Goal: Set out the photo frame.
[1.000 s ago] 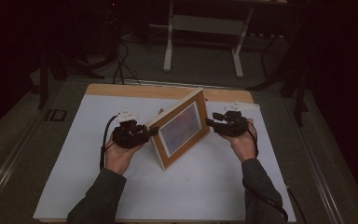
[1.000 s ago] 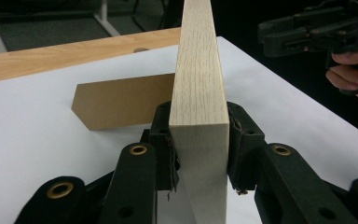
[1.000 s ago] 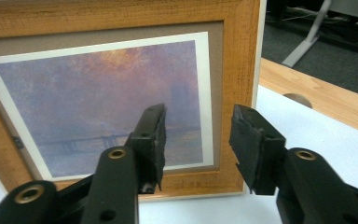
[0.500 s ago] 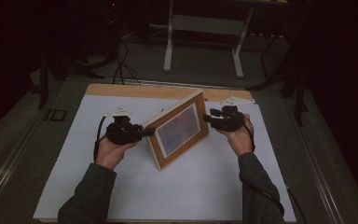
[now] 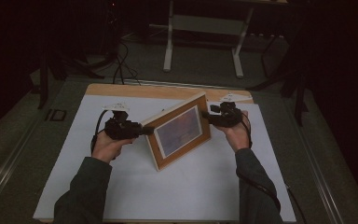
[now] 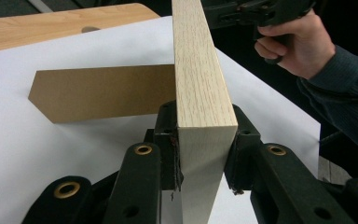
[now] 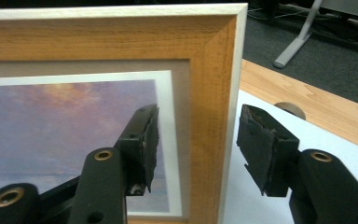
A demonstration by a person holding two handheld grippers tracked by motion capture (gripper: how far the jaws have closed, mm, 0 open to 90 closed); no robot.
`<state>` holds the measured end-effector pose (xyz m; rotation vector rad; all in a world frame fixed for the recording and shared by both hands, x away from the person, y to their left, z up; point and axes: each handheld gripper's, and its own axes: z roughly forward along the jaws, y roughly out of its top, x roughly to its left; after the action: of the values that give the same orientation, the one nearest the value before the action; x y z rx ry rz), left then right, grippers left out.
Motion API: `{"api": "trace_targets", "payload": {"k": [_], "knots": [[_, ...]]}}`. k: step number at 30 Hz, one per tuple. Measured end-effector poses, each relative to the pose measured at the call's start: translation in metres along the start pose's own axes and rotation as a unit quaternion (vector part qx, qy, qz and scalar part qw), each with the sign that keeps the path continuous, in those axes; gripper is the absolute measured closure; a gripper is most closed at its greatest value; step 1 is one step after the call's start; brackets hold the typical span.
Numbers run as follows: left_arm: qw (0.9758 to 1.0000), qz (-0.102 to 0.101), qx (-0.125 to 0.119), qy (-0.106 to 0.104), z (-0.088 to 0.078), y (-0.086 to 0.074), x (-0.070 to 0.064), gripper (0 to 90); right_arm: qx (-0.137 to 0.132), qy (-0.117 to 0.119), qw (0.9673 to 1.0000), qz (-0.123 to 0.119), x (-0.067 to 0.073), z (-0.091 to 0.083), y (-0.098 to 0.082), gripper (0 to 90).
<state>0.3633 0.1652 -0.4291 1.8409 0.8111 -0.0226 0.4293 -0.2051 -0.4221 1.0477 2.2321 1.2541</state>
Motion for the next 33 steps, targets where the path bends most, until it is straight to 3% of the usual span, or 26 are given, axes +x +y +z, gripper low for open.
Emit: {"api": "trace_targets", "payload": {"k": [4, 12, 23, 33], "knots": [[0.9999, 0.004, 0.005, -0.013, 0.001, 0.002, 0.005, 71.9, -0.008, -0.002, 0.9999, 0.005, -0.004, 0.001, 0.001, 40.9], [0.9988, 0.015, 0.012, -0.045, 0.004, 0.006, 0.015, 71.5, -0.011, 0.034, 0.9991, 0.021, -0.016, 0.004, 0.005, 37.9], [0.9966, 0.038, 0.023, -0.069, 0.011, 0.014, 0.021, 71.5, 0.003, 0.059, 0.9982, 0.005, -0.019, 0.013, 0.01, 27.8], [0.9967, 0.049, 0.027, -0.059, 0.012, 0.016, 0.02, 71.2, 0.017, 0.088, 0.996, 0.011, -0.024, 0.018, 0.005, 25.6]]}}
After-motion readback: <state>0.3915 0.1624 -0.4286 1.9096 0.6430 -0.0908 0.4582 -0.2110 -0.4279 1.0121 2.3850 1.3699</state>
